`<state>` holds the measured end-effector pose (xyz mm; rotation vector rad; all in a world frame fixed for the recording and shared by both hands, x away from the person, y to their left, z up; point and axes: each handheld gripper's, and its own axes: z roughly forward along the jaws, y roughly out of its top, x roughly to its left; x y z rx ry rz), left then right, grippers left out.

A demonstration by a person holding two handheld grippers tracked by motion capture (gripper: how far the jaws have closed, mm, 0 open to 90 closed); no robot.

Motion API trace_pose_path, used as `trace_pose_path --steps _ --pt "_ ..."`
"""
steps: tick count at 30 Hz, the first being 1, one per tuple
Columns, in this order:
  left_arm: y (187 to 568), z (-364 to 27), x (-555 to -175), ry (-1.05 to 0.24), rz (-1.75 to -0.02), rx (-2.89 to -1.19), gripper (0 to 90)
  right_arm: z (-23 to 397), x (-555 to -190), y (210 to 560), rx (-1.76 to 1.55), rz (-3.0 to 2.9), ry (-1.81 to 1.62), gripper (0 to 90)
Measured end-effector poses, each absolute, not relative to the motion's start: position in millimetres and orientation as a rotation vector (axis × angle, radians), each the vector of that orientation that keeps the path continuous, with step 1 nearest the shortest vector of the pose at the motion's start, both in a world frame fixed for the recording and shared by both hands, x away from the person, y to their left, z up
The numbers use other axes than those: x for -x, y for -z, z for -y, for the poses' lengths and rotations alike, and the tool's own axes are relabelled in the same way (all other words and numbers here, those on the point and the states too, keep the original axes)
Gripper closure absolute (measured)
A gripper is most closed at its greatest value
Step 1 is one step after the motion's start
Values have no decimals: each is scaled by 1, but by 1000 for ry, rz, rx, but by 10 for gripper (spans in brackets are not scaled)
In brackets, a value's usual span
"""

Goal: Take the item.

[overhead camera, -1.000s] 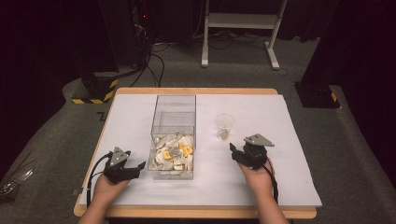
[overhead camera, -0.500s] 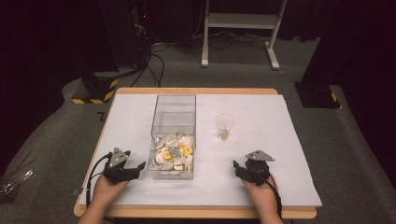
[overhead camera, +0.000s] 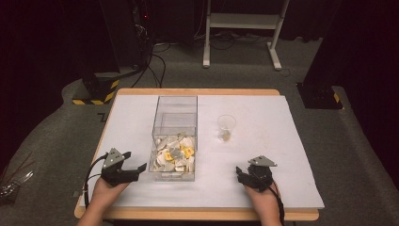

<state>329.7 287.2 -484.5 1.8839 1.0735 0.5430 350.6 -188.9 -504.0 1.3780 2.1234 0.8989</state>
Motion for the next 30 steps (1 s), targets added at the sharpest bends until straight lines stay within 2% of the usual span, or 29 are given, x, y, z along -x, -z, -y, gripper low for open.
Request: trace_pose_path --steps 7,13,18,30 --pt "473 -284 -324 -528 -1039 -1846 161 189 -351 504 -1376 -2123 -897 300" --pt "463 -280 -313 -567 -1010 -1861 150 189 -351 504 -1378 -2121 -897 301" --pt "448 -282 -303 -539 -995 -1765 142 188 -350 504 -1384 -2115 -897 303" --pt "439 -276 -294 -527 -925 -1771 123 188 -350 504 -1380 -2110 -891 305"
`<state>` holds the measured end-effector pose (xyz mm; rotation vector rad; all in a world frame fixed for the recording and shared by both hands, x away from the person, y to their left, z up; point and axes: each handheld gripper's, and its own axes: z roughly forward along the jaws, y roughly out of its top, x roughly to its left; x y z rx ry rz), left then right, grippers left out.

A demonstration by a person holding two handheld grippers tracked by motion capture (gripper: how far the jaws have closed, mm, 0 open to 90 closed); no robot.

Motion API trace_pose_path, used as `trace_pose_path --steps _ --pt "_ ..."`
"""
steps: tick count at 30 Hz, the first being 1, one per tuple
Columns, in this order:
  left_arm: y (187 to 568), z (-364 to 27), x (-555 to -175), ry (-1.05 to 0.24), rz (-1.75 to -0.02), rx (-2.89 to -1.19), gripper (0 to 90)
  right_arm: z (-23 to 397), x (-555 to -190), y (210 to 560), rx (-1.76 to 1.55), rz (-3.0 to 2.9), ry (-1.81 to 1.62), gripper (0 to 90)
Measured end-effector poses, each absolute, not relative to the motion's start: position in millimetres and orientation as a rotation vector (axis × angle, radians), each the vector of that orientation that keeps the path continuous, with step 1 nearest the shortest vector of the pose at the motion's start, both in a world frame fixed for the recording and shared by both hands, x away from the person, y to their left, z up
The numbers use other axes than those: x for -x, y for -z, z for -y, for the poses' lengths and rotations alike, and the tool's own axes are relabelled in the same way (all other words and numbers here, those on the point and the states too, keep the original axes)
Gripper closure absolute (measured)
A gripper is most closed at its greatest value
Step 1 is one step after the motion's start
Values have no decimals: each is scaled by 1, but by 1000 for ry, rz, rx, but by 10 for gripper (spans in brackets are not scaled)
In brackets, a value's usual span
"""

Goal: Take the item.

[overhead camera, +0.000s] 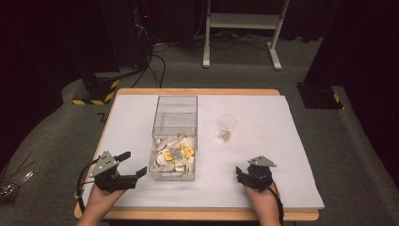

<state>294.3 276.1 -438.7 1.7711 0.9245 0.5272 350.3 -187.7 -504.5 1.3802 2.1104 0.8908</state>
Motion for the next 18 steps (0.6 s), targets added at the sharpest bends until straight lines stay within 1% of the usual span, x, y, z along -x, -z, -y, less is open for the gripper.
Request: trace_pose_path --steps 5,9,12,18 --pt "441 -266 -293 -535 -894 -1806 121 188 -350 504 -1377 -2114 -890 311" --pt "447 -258 -295 -497 -862 -1839 119 188 -350 504 -1369 -2115 -892 316" --pt "453 -253 -295 -514 -856 -1881 127 188 -350 504 -1374 -2117 -894 316" --pt "462 -246 -296 -516 -856 -1906 144 188 -350 504 -1375 -2117 -894 318"
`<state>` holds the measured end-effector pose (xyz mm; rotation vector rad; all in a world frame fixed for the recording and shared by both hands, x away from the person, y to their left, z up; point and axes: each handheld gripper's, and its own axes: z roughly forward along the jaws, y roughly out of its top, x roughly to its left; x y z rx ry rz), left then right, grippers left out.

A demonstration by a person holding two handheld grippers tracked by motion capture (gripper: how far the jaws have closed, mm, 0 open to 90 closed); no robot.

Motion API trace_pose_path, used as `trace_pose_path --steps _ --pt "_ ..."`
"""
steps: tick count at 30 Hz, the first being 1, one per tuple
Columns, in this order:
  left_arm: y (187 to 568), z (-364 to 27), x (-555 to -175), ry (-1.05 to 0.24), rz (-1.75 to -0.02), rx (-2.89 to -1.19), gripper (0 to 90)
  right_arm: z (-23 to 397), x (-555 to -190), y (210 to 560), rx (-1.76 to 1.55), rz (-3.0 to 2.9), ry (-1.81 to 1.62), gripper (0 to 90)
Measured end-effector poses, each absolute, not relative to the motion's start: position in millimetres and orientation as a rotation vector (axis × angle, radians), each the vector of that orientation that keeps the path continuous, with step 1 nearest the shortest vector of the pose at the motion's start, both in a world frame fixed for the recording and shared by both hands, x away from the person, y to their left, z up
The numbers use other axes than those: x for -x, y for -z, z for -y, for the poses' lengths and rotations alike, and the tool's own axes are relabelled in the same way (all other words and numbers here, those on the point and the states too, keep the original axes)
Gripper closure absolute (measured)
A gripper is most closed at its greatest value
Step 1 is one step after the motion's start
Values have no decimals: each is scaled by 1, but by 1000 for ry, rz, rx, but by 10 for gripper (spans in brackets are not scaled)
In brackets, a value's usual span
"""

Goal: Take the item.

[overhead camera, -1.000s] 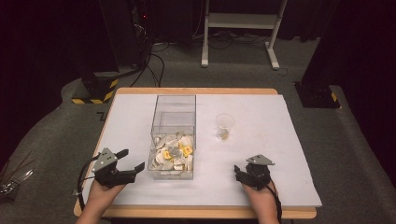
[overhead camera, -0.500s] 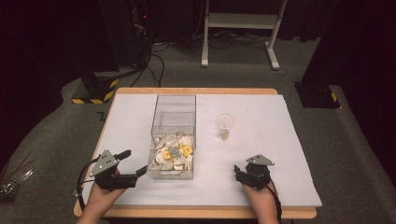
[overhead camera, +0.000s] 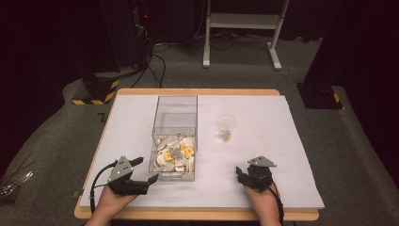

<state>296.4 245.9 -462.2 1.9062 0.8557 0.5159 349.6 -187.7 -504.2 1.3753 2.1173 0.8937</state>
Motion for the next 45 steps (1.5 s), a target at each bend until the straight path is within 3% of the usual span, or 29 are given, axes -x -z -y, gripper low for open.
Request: trace_pose_path --steps 11,45 --pt "478 -240 -303 -479 -856 -1952 160 187 -349 504 -1368 -2115 -893 322" --pt "483 -219 -302 -598 -857 -1928 197 188 -350 504 -1382 -2121 -904 322"
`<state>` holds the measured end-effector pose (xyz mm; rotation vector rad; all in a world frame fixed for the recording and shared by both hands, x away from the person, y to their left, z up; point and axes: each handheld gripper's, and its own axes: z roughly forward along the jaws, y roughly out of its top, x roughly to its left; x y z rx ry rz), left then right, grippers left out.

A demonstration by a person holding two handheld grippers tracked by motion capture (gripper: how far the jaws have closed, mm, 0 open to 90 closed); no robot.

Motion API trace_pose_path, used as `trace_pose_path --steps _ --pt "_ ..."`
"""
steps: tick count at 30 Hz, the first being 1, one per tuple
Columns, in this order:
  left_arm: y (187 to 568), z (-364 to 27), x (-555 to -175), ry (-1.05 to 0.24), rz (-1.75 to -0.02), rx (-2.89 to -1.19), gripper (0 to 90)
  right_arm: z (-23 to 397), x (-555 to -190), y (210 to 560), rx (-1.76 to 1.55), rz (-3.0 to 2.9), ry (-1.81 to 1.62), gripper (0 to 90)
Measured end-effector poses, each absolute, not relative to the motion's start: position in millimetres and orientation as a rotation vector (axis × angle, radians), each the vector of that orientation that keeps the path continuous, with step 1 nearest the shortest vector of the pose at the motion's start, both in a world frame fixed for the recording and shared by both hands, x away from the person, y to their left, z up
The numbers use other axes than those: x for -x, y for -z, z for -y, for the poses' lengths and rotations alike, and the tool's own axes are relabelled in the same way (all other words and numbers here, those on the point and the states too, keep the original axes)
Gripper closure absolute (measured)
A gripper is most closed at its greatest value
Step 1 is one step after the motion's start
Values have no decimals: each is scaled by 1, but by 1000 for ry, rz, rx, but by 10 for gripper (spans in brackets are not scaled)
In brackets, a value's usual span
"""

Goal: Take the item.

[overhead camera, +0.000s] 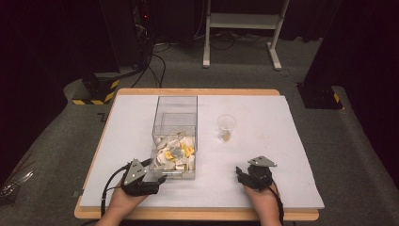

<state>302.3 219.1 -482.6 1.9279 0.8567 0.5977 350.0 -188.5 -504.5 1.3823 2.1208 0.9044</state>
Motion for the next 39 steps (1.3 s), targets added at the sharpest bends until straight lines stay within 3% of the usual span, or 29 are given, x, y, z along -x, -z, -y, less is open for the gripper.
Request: trace_pose_path --steps 32,39 --pt "481 -223 -323 -634 -893 -1878 258 188 -350 505 -1382 -2119 -903 321" --pt "482 -222 -328 -650 -922 -1870 201 188 -350 505 -1378 -2118 -903 321"
